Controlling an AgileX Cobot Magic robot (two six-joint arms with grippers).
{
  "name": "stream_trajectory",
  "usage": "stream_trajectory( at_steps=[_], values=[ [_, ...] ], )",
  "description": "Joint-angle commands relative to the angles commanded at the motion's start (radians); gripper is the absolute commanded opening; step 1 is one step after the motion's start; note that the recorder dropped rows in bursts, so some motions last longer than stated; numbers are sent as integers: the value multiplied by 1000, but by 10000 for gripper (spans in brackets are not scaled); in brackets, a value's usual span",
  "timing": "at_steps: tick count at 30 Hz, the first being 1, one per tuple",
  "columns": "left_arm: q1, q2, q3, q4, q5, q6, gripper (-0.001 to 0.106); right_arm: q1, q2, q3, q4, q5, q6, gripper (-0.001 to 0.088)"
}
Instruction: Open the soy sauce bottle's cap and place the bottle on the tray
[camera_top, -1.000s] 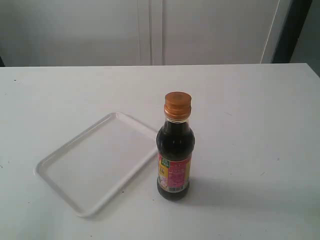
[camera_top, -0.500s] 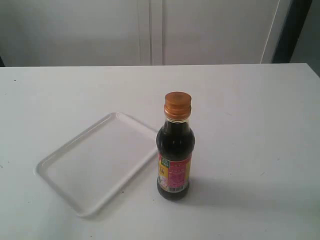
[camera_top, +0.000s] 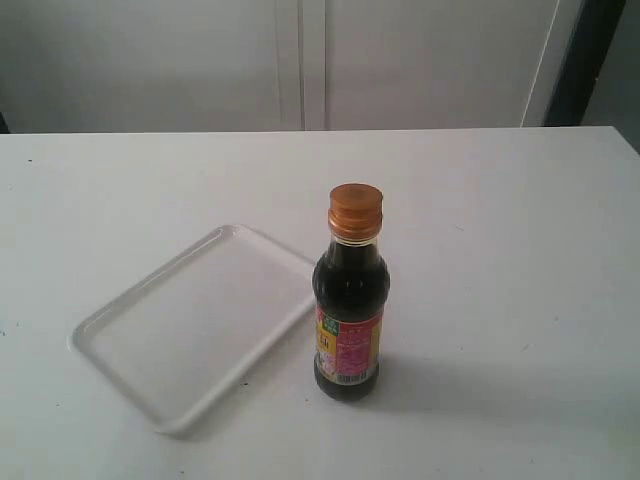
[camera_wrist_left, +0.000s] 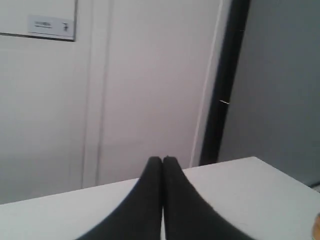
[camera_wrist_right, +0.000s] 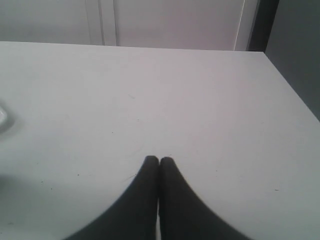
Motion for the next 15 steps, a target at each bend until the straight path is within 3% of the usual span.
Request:
stream_trajectory(
  at_steps=[2,4,7,11,13,15],
  values=[
    [0,36,0,42,-109,-41,3,0,0,0,0,-32,0,0],
    [0,64,0,71,-206,-43,81,0,0,0,0,-57,0,0],
    [-15,101,0,79,-261,-43,342,0,0,0,0,-88,0,0],
    [-59,155,0,85,-279,-41,817,0,0,0,0,-98,0,0],
    [-85,173,0,91,-288,-41,911,0,0,0,0,-98,0,0],
    [-115,193,0,102,-307,-41,930,0,0,0,0,-99,0,0]
  ],
)
